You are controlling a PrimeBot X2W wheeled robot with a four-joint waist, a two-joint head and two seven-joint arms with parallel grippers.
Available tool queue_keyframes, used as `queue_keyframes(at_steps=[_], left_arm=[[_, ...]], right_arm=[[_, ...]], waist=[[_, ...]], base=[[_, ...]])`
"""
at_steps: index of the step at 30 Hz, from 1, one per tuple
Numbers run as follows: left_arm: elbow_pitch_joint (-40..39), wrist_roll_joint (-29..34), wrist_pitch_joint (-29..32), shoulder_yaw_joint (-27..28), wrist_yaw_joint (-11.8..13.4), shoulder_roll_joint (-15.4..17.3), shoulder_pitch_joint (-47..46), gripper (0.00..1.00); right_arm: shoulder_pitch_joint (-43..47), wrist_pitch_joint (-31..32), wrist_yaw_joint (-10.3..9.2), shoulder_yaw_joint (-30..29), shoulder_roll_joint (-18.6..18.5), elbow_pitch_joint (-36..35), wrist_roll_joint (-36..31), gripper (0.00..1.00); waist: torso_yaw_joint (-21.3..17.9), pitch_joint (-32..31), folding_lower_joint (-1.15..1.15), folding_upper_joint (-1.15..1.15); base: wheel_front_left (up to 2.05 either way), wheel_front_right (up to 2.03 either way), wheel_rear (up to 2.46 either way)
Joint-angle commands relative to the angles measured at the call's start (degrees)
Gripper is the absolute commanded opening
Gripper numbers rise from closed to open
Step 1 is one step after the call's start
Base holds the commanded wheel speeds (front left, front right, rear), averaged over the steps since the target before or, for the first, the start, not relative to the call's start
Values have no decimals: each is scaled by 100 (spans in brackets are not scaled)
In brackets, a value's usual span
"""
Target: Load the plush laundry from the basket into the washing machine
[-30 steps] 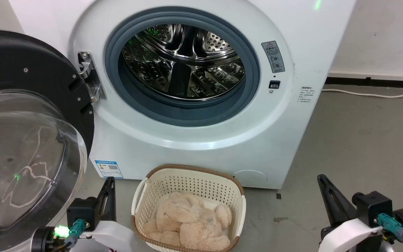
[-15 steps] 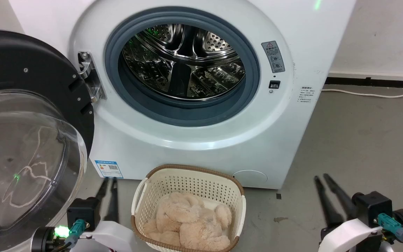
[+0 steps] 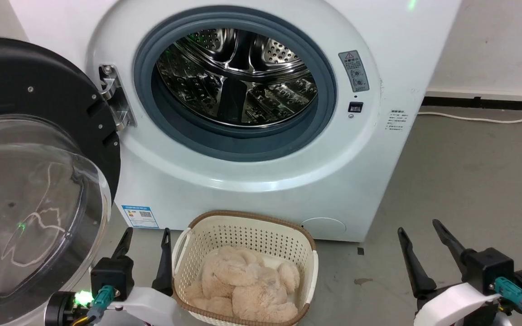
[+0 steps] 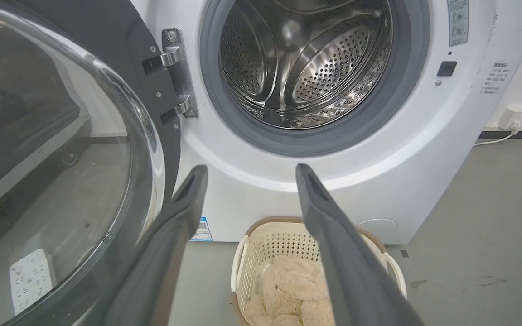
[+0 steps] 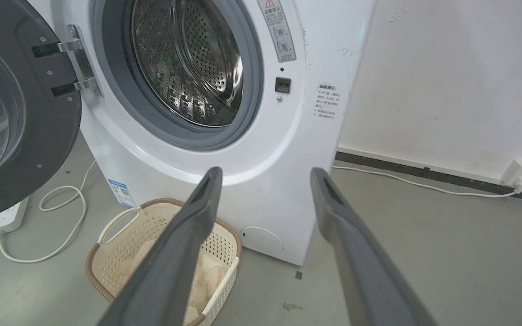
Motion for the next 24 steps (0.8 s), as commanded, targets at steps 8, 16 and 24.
queue_keyframes(at_steps=[8, 16, 24], left_arm=[[146, -15, -151, -124, -84, 46, -96, 100], [579, -99, -246, -260, -140, 129, -317, 100], [1156, -245, -288, -628, -191, 288, -674, 100]], right_arm=[[-59, -151, 2, -31, -2, 16, 109, 100], [-164, -246, 2, -28, -2, 28, 257, 100], [-296, -342, 2, 5, -2, 28, 415, 100]], waist=[[-34, 188, 0, 0], [-135, 504, 0, 0], [-261, 876, 0, 0]], base=[[0, 0, 0], [0, 0, 0], [0, 0, 0]])
